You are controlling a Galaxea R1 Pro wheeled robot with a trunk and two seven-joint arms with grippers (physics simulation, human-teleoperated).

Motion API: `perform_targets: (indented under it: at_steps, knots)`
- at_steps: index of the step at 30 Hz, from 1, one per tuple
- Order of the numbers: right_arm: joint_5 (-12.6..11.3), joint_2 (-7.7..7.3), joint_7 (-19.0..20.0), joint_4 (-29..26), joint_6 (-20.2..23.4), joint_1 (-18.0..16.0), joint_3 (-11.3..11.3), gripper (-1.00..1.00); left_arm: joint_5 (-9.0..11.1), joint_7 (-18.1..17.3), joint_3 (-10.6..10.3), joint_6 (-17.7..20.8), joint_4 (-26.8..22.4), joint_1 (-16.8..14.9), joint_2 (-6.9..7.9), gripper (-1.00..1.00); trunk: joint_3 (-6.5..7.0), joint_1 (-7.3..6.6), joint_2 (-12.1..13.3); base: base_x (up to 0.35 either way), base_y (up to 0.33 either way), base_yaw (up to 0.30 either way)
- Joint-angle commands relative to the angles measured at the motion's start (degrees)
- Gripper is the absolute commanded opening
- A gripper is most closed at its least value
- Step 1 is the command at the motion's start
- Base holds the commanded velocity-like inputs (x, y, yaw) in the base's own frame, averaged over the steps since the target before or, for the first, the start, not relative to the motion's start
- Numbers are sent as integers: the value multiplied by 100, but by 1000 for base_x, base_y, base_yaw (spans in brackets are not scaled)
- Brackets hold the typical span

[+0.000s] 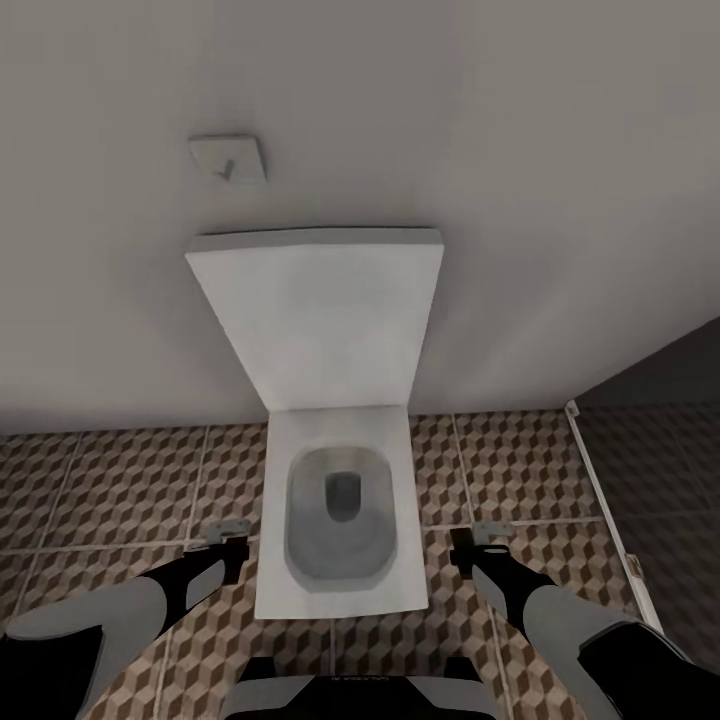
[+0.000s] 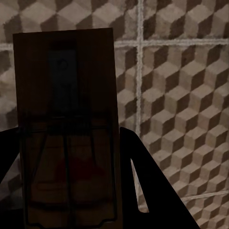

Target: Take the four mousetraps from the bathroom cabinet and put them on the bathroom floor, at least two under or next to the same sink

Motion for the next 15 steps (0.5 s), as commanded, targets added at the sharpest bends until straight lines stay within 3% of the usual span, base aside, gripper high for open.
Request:
perform_targets:
  at_steps: [1, 15]
  knots:
    - [-20, 0, -1, 0, -5, 0, -1, -100, -11, 14, 1, 2, -3, 0, -1, -100, 0, 0, 0, -6, 0, 0]
    - [-15, 0, -1, 0, -5, 0, -1, -100, -11, 14, 1, 2, 2, 0, 2, -100, 99, 0, 0, -1, 0, 65]
